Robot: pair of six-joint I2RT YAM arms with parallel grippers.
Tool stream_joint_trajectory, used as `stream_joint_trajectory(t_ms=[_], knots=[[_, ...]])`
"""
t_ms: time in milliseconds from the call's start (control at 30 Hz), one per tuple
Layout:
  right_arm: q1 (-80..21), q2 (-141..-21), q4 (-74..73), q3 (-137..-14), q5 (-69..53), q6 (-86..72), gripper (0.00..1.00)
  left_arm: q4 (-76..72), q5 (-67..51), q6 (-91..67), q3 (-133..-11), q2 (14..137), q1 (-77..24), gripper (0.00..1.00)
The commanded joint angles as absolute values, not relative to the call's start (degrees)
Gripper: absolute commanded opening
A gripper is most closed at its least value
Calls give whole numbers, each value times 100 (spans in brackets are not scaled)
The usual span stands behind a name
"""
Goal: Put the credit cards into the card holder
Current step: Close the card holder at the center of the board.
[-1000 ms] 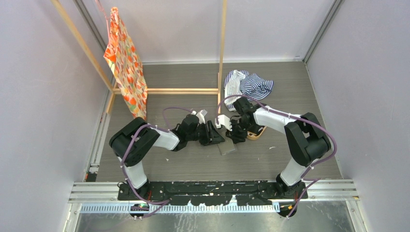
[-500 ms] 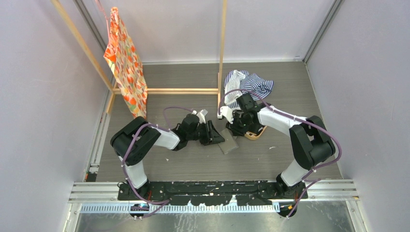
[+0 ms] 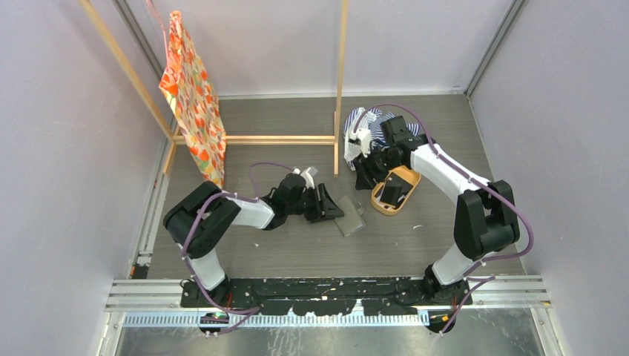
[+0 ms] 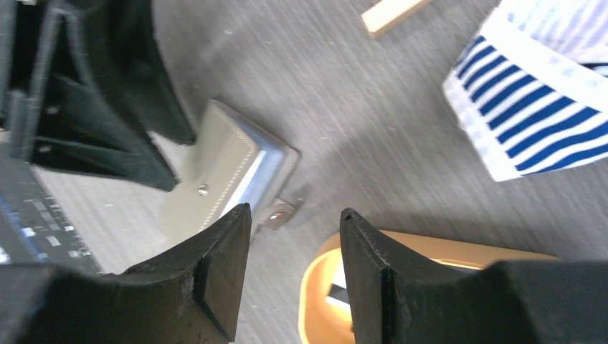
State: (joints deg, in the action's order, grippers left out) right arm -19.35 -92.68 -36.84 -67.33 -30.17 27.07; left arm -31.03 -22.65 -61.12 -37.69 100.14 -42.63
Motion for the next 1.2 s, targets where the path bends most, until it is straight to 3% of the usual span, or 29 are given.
stream_joint_trajectory(t_ms=[0,367,633,900,1167], knots=[[-1977,-8980,-4292,-6945,-3814,2102,55,-2502,-1873,-5806,-3959,9359,-4226,50],[-2110,-9584,-4395,-6791,-3037,1543,53,-1913,-1101,-3487,-3644,7592,-4228,53],[-2633,-9774,-4210,-6779,-1803,1476,50,-2470,-1824,-3260,-3723,8475,-4133,51],[-2833,-9979,-4248,-6784,-1628,1522,46,-2128,-1785,-3169,-4129,9107,-4146,51],[-2851,-9976,-4278,-6822,-1428,1555,36,-1837,-1857,-2939,-4380,9544,-4148,57]])
